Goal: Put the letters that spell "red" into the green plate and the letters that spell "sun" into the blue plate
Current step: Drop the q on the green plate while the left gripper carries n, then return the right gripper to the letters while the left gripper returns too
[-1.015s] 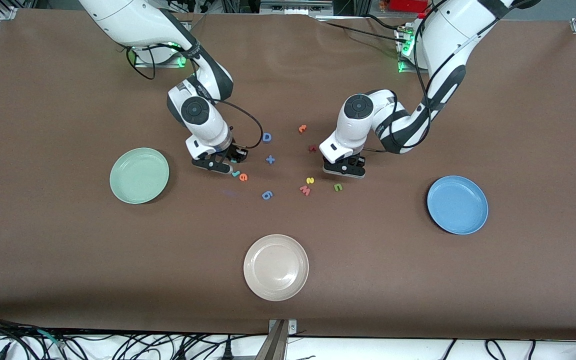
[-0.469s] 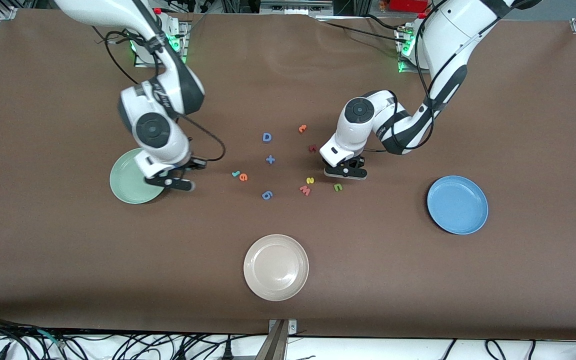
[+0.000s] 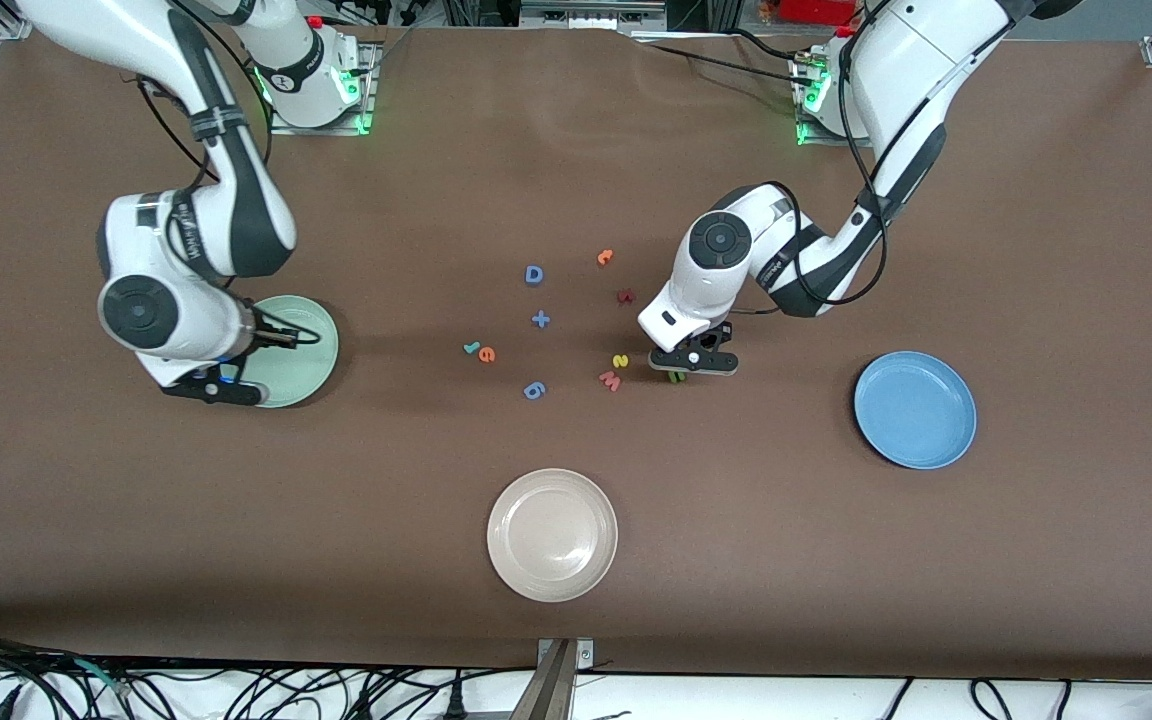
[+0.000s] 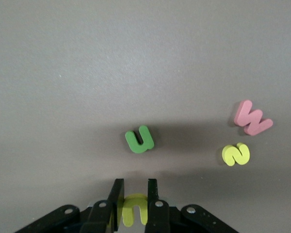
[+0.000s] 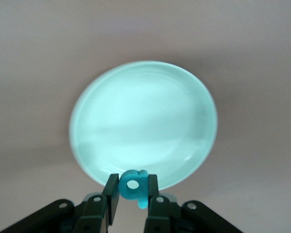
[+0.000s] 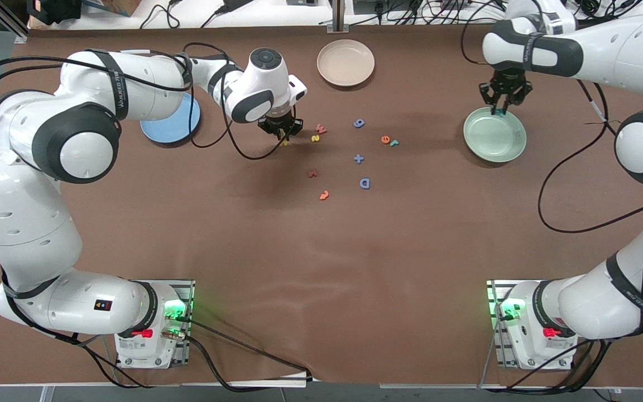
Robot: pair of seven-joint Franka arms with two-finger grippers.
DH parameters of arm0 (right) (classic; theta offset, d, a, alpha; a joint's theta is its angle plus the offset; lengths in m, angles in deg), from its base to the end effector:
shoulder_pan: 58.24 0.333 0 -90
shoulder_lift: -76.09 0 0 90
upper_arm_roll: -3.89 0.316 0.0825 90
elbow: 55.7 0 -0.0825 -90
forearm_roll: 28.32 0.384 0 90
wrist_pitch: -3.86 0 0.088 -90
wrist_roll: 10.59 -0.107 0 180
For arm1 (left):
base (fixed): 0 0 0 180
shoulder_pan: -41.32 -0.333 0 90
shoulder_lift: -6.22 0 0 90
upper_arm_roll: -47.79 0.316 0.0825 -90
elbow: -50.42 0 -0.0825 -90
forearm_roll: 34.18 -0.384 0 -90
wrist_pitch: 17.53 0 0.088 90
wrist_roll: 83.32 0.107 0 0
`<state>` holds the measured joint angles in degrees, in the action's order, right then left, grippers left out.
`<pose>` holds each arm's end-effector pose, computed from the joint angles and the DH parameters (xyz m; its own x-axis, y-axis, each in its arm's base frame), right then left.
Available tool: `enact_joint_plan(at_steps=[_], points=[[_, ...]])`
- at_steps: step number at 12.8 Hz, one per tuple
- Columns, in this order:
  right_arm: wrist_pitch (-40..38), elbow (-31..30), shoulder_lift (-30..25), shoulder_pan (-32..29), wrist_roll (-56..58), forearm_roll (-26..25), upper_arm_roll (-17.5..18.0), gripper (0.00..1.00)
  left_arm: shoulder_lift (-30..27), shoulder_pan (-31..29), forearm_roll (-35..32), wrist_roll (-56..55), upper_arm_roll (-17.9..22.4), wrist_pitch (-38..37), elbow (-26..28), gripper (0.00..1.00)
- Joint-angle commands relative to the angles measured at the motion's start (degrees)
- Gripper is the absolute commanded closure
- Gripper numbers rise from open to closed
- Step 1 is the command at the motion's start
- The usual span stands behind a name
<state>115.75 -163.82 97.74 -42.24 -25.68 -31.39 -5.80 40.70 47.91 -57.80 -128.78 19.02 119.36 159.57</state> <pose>0.5888 0.0657 0.2885 0.9533 -0.1429 -0.2661 -0.0969 -0.9791 0.1787 0.5203 -0.3478 0.2113 0.9982 -0.0595 -0.0115 -0.0595 -0.9982 -0.0076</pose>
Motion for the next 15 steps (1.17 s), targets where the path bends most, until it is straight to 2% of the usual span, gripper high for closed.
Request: enact_joint_plan(at_steps=[1, 4, 5, 9, 11, 12, 13, 14, 15], points=[[3.9, -6.2, -0.2, 0.5, 3.9, 2.4, -3.1, 0.88, 0.8, -2.9, 5.0, 7.6, -0.6, -6.9, -5.9, 0.88], [12.5, -12.8, 0.3, 0.4, 4.3, 4.1, -3.4, 0.88, 1.1, -8.3, 9.8, 20.0, -0.2, -19.2, -15.5, 0.88], [13.5, -13.7, 1.0, 0.4, 4.3, 4.7, -3.4, 0.88, 1.2, -11.0, 10.3, 23.5, -0.2, -21.2, -16.8, 0.88], [14.7, -14.3, 3.5, -0.1, 4.5, 6.9, -3.4, 0.86, 0.9, -20.9, 10.0, 33.1, -0.1, -24.8, -17.4, 0.88], [14.6, -14.4, 3.6, -0.2, 4.5, 7.0, -3.4, 0.8, 0.9, -24.9, 9.8, 36.2, 0.1, -25.9, -17.4, 0.88], [14.5, -14.3, 3.5, -0.3, 4.5, 7.0, -3.4, 0.61, 1.2, -26.5, 9.8, 38.8, 0.7, -25.9, -17.3, 0.87], [14.6, -14.1, 3.5, -0.3, 4.5, 7.0, -3.4, 0.34, 1.9, -27.0, 9.8, 41.1, 2.2, -25.9, -17.3, 0.87], [14.6, -14.0, 3.2, -0.3, 4.4, 7.0, -3.4, 0.18, 2.4, -26.7, 9.8, 42.8, 4.1, -25.9, -17.2, 0.87], [14.2, -13.7, 2.7, -0.3, 3.9, 7.1, -3.3, 0.13, 3.3, -26.6, 9.7, 43.7, 5.5, -25.9, -17.2, 0.87]])
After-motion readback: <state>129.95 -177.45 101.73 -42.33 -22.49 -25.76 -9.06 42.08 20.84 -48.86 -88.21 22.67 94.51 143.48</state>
